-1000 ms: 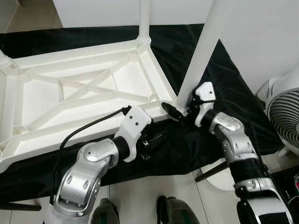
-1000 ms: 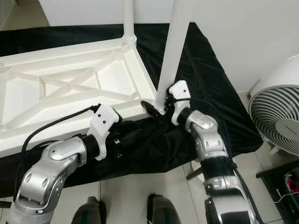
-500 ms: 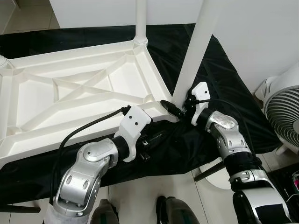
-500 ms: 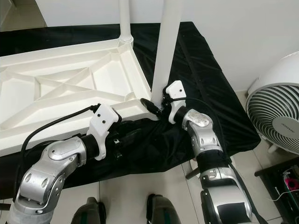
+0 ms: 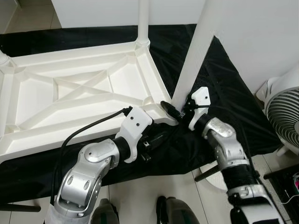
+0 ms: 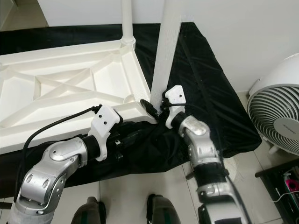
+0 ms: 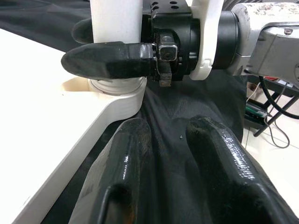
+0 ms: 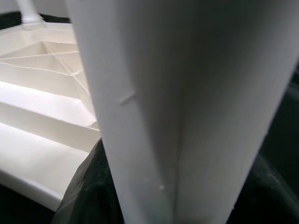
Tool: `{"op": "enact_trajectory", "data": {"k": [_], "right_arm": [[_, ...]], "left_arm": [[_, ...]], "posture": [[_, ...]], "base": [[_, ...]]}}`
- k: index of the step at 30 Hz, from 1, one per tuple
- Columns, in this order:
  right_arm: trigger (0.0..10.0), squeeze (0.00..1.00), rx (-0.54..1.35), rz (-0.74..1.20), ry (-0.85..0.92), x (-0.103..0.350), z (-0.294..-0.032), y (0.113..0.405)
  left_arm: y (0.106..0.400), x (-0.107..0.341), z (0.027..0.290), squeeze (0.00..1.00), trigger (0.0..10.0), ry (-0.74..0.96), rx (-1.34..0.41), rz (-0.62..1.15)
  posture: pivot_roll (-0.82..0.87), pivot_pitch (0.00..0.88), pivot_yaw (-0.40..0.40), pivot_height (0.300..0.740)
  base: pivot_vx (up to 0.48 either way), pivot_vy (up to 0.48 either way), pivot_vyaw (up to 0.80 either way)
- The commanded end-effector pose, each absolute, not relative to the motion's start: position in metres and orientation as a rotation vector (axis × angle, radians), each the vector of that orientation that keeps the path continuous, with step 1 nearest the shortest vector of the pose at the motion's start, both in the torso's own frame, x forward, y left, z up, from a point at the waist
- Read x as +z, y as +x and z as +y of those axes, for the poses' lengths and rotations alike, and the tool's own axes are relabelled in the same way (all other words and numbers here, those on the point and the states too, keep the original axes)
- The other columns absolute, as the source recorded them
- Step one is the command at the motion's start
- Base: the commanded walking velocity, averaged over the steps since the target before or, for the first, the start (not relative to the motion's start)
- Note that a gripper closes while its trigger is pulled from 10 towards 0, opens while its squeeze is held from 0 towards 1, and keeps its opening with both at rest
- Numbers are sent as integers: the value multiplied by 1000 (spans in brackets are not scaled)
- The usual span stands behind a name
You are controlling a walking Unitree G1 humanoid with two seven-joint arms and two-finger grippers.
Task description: Building children table
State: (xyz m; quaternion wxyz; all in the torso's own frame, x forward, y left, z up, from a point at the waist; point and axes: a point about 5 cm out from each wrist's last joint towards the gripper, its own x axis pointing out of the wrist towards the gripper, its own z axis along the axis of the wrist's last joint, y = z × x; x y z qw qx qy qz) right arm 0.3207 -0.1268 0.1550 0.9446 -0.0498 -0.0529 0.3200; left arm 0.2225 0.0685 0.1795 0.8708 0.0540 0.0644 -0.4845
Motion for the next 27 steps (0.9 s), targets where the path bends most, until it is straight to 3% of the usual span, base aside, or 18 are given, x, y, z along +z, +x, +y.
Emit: {"op": "enact_trajectory", "data": {"k": [1, 7, 11, 20, 21, 22, 23, 27], "right_arm": [[10000, 0, 581, -91, -84, 153, -130, 318], [10000, 0, 435, -67, -22, 152, -126, 311], [10000, 0, 188, -27, 47, 148, -113, 298], [10000, 0, 154, -51, 11, 157, -109, 295], [10000, 431, 170, -60, 7, 159, -113, 296], [10000, 431, 170, -60, 7, 159, -113, 296], [10000, 1000, 190, -65, 15, 160, -115, 296], [10000, 1000, 269, -72, 30, 164, -117, 297]], "left_arm": [[227, 177, 71, 0, 10000, 117, -914, 135], [229, 177, 72, 0, 10000, 122, -897, 131], [232, 177, 71, 0, 10000, 126, -875, 120], [235, 178, 69, 0, 10000, 125, -863, 106], [236, 179, 69, 0, 10000, 124, -862, 106], [236, 179, 69, 0, 10000, 124, -862, 106], [236, 179, 69, 0, 10000, 124, -861, 105], [237, 179, 70, 0, 10000, 127, -859, 99]], "posture": [[-42, 108, -9, 740], [-45, 111, -10, 740], [-54, 112, -14, 740], [-60, 115, -21, 740], [-61, 113, -21, 740], [-61, 113, -21, 740], [-61, 113, -21, 740], [-55, 99, -23, 740]], "base": [[0, 0, 0], [0, 0, 0], [0, 0, 0], [0, 0, 0], [0, 0, 0], [0, 0, 0], [0, 0, 0], [0, 0, 0]]}}
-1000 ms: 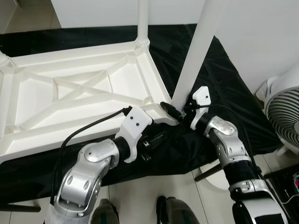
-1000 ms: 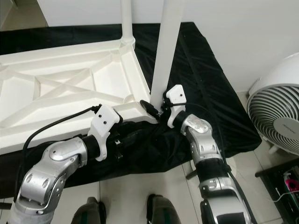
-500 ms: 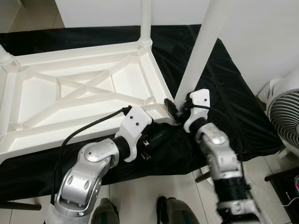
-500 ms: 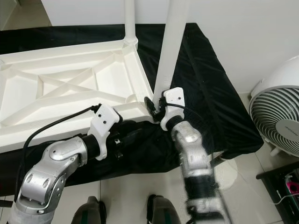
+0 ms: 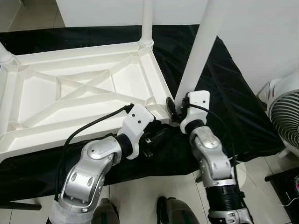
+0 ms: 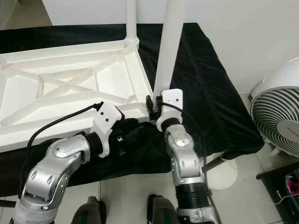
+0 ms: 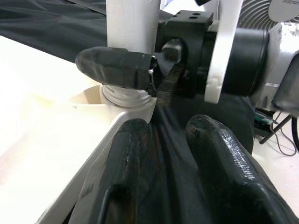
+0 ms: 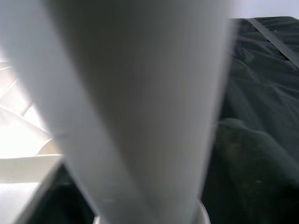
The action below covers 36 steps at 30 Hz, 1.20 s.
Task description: Building children table
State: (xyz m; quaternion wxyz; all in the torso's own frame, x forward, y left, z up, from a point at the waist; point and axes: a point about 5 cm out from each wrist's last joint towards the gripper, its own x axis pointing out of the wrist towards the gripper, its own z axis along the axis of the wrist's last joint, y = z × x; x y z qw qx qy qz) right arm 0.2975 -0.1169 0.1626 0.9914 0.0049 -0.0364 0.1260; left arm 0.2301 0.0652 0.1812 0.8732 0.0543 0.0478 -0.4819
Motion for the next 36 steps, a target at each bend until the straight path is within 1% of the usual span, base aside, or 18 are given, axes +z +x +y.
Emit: {"op": "enact_trajectory", "data": {"k": [1, 3, 4, 5, 6, 7, 8, 9, 11, 14, 17, 25, 31, 32, 34, 35, 36], "right_arm": [[10000, 1000, 295, -84, 14, 166, -119, 298], [10000, 1000, 332, -74, 11, 167, -119, 299], [10000, 63, 369, -75, 4, 168, -120, 300], [10000, 63, 369, -75, 4, 168, -120, 300], [10000, 0, 431, -68, -5, 168, -121, 302], [10000, 0, 431, -68, -5, 168, -121, 302], [10000, 0, 506, -75, -33, 169, -121, 303], [10000, 0, 506, -75, -33, 169, -121, 303], [10000, 0, 625, -84, -84, 170, -122, 307], [10000, 0, 625, -84, -84, 170, -122, 307], [10000, 0, 773, -76, -172, 168, -126, 317], [10000, 0, 847, -36, -206, 162, -131, 330], [10000, 0, 861, -27, -214, 159, -131, 332], [9843, 0, 864, -24, -216, 158, -132, 333], [9843, 0, 864, -24, -216, 158, -132, 333], [4902, 0, 867, -27, -212, 157, -133, 332], [4902, 0, 867, -27, -212, 157, -133, 332]], "left_arm": [[238, 179, 70, 0, 10000, 131, -858, 97], [238, 180, 70, 0, 10000, 131, -859, 95], [239, 180, 71, 0, 10000, 134, -861, 93], [239, 180, 71, 0, 10000, 134, -861, 93], [239, 181, 71, 0, 10000, 137, -864, 93], [239, 181, 71, 0, 10000, 137, -864, 93], [239, 181, 71, 0, 10000, 139, -865, 91], [239, 181, 71, 0, 10000, 139, -865, 91], [240, 181, 71, 0, 10000, 142, -867, 90], [240, 181, 71, 0, 10000, 142, -867, 90], [238, 182, 72, 0, 10000, 149, -877, 93], [237, 183, 75, 0, 10000, 151, -863, 94], [237, 183, 76, 0, 10000, 151, -858, 94], [237, 183, 77, 0, 10000, 152, -855, 95], [237, 183, 77, 0, 10000, 152, -855, 95], [237, 183, 77, 0, 10000, 154, -855, 95], [237, 183, 77, 0, 10000, 154, -855, 95]], "posture": [[-54, 97, -22, 740], [-54, 97, -22, 740], [-52, 99, -17, 740], [-52, 99, -17, 740], [-52, 98, -15, 740], [-52, 98, -15, 740], [-54, 99, -8, 740], [-54, 99, -8, 740], [-49, 97, -6, 740], [-49, 97, -6, 740], [-31, 102, -3, 740], [-10, 101, -6, 740], [0, 100, -5, 740], [-2, 100, -1, 740], [-2, 100, -1, 740], [-4, 101, 3, 740], [-4, 101, 3, 740]], "base": [[0, 0, 0], [0, 0, 0], [0, 0, 0], [0, 0, 0], [0, 0, 0], [0, 0, 0], [0, 0, 0], [0, 0, 0], [0, 0, 0], [0, 0, 0], [0, 0, 0], [0, 0, 0], [0, 0, 0], [0, 0, 0], [0, 0, 0], [0, 0, 0], [0, 0, 0]]}}
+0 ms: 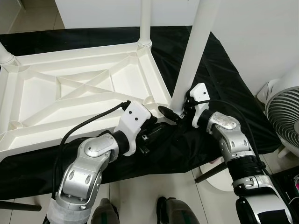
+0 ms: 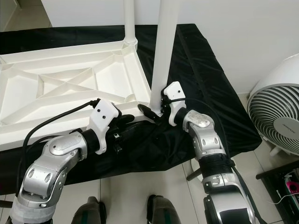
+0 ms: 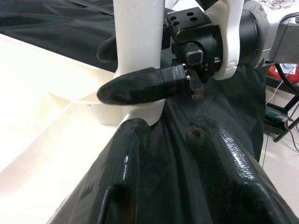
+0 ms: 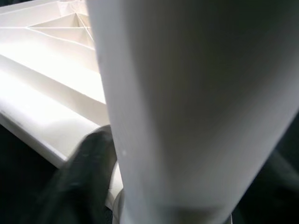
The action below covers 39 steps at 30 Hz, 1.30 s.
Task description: Building children table
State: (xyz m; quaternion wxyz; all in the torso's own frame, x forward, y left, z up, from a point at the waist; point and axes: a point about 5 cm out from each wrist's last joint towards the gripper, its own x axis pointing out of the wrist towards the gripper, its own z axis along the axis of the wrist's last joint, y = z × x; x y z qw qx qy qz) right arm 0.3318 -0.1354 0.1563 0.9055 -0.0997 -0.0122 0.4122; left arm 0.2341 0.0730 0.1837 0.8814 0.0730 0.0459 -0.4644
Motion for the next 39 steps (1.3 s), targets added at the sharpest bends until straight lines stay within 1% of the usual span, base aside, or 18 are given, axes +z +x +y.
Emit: {"op": "enact_trajectory", "data": {"k": [1, 7, 11, 15, 16, 18, 19, 20, 22, 23, 24, 25, 26, 27, 28, 29, 33, 39], "right_arm": [[0, 0, 873, -28, -203, 156, -134, 331], [0, 0, 877, -43, -180, 154, -136, 328], [0, 0, 790, -66, -164, 155, -142, 324], [0, 0, 790, -66, -164, 155, -142, 324], [4941, 0, 749, -57, -166, 154, -142, 323], [4941, 0, 749, -57, -166, 154, -142, 323], [10000, 0, 658, -54, -148, 153, -138, 319], [10000, 0, 568, -51, -123, 153, -134, 316], [10000, 0, 568, -51, -123, 153, -134, 316], [10000, 0, 456, -50, -103, 153, -129, 312], [10000, 0, 456, -50, -103, 153, -129, 312], [10000, 0, 273, -41, -50, 152, -125, 310], [10000, 0, 273, -41, -50, 152, -125, 310], [10000, 0, 153, -28, -17, 152, -124, 308], [10000, 0, 153, -28, -17, 152, -124, 308], [10000, 0, 63, -17, 14, 151, -121, 306], [10000, 0, 70, -31, 64, 153, -107, 302], [10000, 0, 73, -41, 59, 156, -108, 300]], "left_arm": [[237, 183, 77, 0, 10000, 153, -858, 96], [238, 184, 76, 0, 10000, 153, -870, 96], [237, 184, 75, 0, 10000, 151, -879, 98], [237, 184, 75, 0, 10000, 151, -879, 98], [236, 183, 74, 0, 10000, 149, -881, 99], [236, 183, 74, 0, 10000, 149, -881, 99], [235, 183, 74, 0, 10000, 146, -881, 101], [235, 182, 74, 0, 10000, 143, -880, 103], [235, 182, 74, 0, 10000, 143, -880, 103], [235, 182, 73, 0, 10000, 139, -879, 104], [235, 182, 73, 0, 10000, 139, -879, 104], [236, 182, 72, 0, 10000, 137, -880, 101], [236, 182, 72, 0, 10000, 137, -880, 101], [236, 183, 71, 0, 10000, 136, -882, 98], [236, 183, 71, 0, 10000, 136, -882, 98], [238, 183, 71, 0, 10000, 135, -881, 96], [240, 185, 70, 0, 10000, 132, -885, 90], [240, 185, 70, 0, 10000, 133, -888, 91]], "posture": [[-8, 101, 7, 740], [-16, 105, 16, 740], [-24, 112, 15, 740], [-24, 112, 15, 740], [-26, 112, 11, 740], [-26, 112, 11, 740], [-26, 116, 4, 740], [-29, 117, 3, 740], [-29, 117, 3, 740], [-35, 118, 2, 740], [-35, 118, 2, 740], [-41, 119, 3, 740], [-41, 119, 3, 740], [-41, 119, 3, 740], [-41, 119, 3, 740], [-42, 116, 6, 740], [-45, 125, 18, 740], [-48, 126, 19, 740]], "base": [[0, 0, 0], [0, 0, 0], [0, 0, 0], [0, 0, 0], [0, 0, 0], [0, 0, 0], [0, 0, 0], [0, 0, 0], [0, 0, 0], [0, 0, 0], [0, 0, 0], [0, 0, 0], [0, 0, 0], [0, 0, 0], [0, 0, 0], [0, 0, 0], [0, 0, 0], [0, 0, 0]]}}
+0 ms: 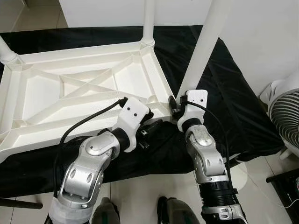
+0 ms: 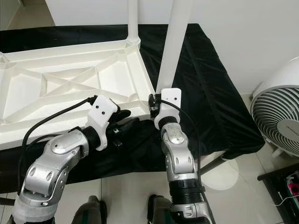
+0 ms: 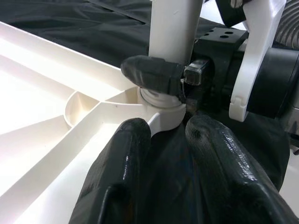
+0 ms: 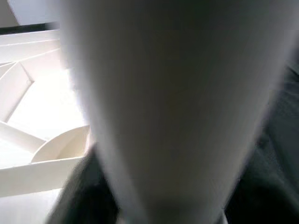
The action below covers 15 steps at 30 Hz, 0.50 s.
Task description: Building children table
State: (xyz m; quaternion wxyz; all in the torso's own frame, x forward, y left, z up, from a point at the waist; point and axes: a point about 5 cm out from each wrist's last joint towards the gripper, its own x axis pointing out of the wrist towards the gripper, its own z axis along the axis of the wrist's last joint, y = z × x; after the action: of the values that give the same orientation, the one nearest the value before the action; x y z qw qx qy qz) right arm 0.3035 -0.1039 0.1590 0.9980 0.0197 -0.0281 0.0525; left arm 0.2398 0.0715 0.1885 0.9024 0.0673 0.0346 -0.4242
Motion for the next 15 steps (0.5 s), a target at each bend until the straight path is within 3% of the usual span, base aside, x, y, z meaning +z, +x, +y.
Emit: {"op": "enact_trajectory", "data": {"k": [1, 2, 7, 11, 12, 13, 15], "right_arm": [[10000, 769, 61, -49, 60, 158, -111, 300], [10000, 1000, 64, -58, 63, 161, -113, 300], [10000, 1000, 99, -88, 70, 167, -116, 300], [10000, 1000, 237, -111, 39, 172, -117, 302], [10000, 886, 274, -115, 32, 173, -118, 302], [10000, 0, 375, -136, 30, 177, -120, 303], [10000, 0, 432, -134, 17, 177, -122, 303]], "left_arm": [[240, 185, 71, 0, 10000, 134, -888, 93], [240, 185, 71, 0, 10000, 134, -888, 94], [238, 184, 71, 0, 10000, 133, -884, 98], [238, 184, 71, 0, 10000, 133, -879, 99], [238, 184, 71, 0, 10000, 133, -878, 100], [237, 184, 71, 0, 10000, 133, -878, 101], [237, 184, 71, 0, 10000, 133, -879, 101]], "posture": [[-47, 126, 19, 740], [-47, 126, 19, 740], [-37, 126, 13, 740], [-33, 122, 10, 740], [-32, 118, 10, 740], [-32, 114, 6, 740], [-32, 114, 6, 740]], "base": [[0, 0, 0], [0, 0, 0], [0, 0, 0], [0, 0, 0], [0, 0, 0], [0, 0, 0], [0, 0, 0]]}}
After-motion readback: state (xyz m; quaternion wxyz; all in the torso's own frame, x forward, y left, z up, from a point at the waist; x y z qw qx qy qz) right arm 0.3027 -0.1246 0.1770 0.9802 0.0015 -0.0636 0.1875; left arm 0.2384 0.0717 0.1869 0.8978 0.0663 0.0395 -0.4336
